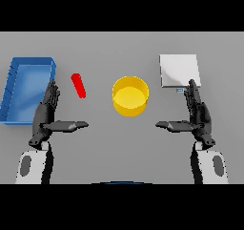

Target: Pick up the red beaker and tilt it to pour out 1 green nut into yellow bowl. Pick up the yellow bowl and place it on the metallic measuring scale.

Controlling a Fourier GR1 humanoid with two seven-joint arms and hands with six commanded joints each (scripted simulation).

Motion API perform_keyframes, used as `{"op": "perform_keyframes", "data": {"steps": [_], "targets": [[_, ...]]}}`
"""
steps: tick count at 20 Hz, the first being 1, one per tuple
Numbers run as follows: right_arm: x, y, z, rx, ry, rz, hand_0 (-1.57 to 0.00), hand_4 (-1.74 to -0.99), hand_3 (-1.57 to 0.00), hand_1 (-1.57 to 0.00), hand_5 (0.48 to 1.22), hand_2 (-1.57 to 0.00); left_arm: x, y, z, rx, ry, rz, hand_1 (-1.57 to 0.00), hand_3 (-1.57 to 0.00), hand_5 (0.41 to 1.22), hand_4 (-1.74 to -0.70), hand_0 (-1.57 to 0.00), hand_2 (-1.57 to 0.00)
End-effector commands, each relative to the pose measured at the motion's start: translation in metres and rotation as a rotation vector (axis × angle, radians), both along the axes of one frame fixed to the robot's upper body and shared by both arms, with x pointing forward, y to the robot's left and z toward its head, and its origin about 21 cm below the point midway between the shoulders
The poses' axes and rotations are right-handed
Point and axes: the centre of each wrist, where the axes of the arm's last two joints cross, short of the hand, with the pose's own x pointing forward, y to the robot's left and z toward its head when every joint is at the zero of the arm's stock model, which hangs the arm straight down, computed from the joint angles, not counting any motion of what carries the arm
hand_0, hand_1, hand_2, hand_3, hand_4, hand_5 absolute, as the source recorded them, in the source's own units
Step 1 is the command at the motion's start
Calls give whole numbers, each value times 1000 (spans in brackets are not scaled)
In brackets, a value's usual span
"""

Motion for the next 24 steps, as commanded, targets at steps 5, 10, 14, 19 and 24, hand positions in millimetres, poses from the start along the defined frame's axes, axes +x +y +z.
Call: {"op": "perform_keyframes", "data": {"steps": [5,10,14,19,24], "targets": [[4,3,1,0,4,0,1,-1167,1,1,599,1,-2,10,0,2,0,4,1,1,599,-1151,1,1],[-15,9,6,-324,-122,10,1,-1160,1,1,591,1,-21,16,11,142,-18,-57,1,1,599,-1161,1,1],[-17,8,8,-336,-109,-1,1,-1183,1,1,596,1,-28,14,18,173,-13,-76,1,1,603,-1164,1,1],[-22,8,8,-300,-122,24,1,-1230,1,1,617,1,-5,7,2,212,39,-99,1,1,611,-1191,1,1],[-20,9,10,-284,-132,35,1,-1267,1,1,632,1,25,-6,-9,247,25,-109,1,1,636,-1233,1,1]]}}
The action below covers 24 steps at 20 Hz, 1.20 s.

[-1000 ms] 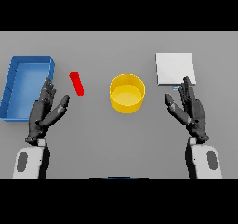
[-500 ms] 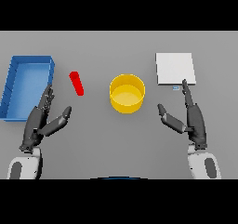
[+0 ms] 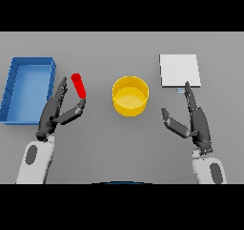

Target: Pick up the red beaker and tilt it to pour out 1 green nut into yellow bowl. Pick up the yellow bowl and place it on the metallic measuring scale.

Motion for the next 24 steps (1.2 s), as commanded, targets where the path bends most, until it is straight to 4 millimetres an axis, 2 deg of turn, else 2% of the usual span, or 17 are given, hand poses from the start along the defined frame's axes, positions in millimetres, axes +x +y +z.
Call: {"op": "perform_keyframes", "data": {"steps": [1,6,10,15,18,21,24], "targets": [[-1,0,0,4,1,8,1,-1273,1,1,632,1,7,0,-3,5,7,0,1,1,641,-1240,1,1],[-2,-4,-1,-10,-5,-4,1,-1268,1,1,635,1,33,-1,-5,8,-7,-4,1,1,677,-1271,1,1],[-3,-3,-1,-8,0,0,1,-1267,1,1,640,1,47,-10,-11,10,-1,-20,1,1,688,-1292,1,1],[1,-6,-2,-4,6,-7,1,-1269,1,1,643,1,67,-16,-8,30,23,-26,1,1,684,-1290,1,1],[0,-3,1,6,-2,-7,1,-1265,1,1,638,1,74,-16,-9,22,19,-29,1,1,683,-1289,1,1],[-3,-10,4,0,-2,-17,1,-1264,1,1,640,1,80,-23,-8,-5,-1,-44,1,1,692,-1320,1,1],[-2,-6,2,-4,17,-19,1,-1261,1,1,641,1,85,-22,-11,-30,0,-31,1,1,704,-1348,1,0]]}}
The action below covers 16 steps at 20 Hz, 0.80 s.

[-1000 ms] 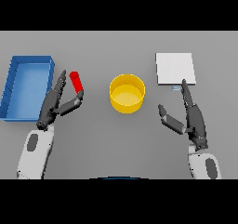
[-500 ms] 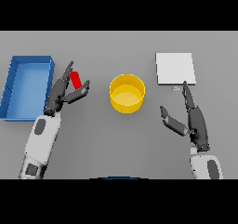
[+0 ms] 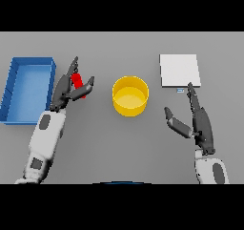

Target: Pick up the red beaker and tilt it to pour out 1 green nut into yellow bowl. Pick up the yellow bowl and place it on the metallic measuring scale.

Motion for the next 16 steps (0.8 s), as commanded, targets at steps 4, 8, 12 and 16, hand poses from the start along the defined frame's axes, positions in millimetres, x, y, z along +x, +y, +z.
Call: {"op": "perform_keyframes", "data": {"steps": [4,8,12,16], "targets": [[-1,-2,1,-8,-25,0,1,-1257,1,1,645,1,5,-3,-5,-51,19,61,-481,-547,871,-1448,-441,-523],[1,-1,0,-5,-18,-2,1,-1252,1,1,644,1,8,-12,-3,5,8,36,-1125,-974,1078,-1603,-1106,-1142],[-3,-1,0,5,-26,1,1,-1257,1,1,645,1,6,-17,-2,19,23,25,-1388,-1326,1162,-1505,-1380,-1395],[-1,1,0,15,-22,-3,1,-1262,1,1,646,1,8,-18,6,-48,-43,61,-1496,-1471,1132,-1644,-1493,-1499]]}}
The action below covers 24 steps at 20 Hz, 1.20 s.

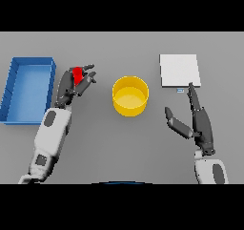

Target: Pick up the red beaker and tilt it to pour out 1 green nut into yellow bowl. Pick up the yellow bowl and place it on the metallic measuring scale.

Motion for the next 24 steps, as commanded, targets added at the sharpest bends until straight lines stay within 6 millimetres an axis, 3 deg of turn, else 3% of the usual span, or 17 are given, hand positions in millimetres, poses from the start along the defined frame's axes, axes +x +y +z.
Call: {"op": "perform_keyframes", "data": {"steps": [1,6,10,17,24], "targets": [[-2,-1,-1,-11,3,-5,1,-1258,1,1,646,1,-2,-2,2,-18,-26,4,-1511,-1491,1128,-1664,-1509,-1513],[0,-4,1,-34,-11,-3,1,-1263,1,1,654,1,3,-4,36,39,-104,-14,-1551,-1545,1114,-1716,-1551,-1552],[1,-1,-2,-55,0,6,1,-1253,1,1,666,1,6,-9,60,281,-100,-117,-1563,-1560,1124,-1731,-1563,-1563],[-2,-2,0,-52,7,5,1,-1254,1,1,680,1,12,-26,74,511,-72,-179,-1566,-1564,1114,-1734,-1566,-1566],[-4,-1,3,-32,11,11,1,-1262,1,1,694,1,18,-56,90,1043,-142,-258,-1570,-1570,1145,-1740,-1570,-1570]]}}
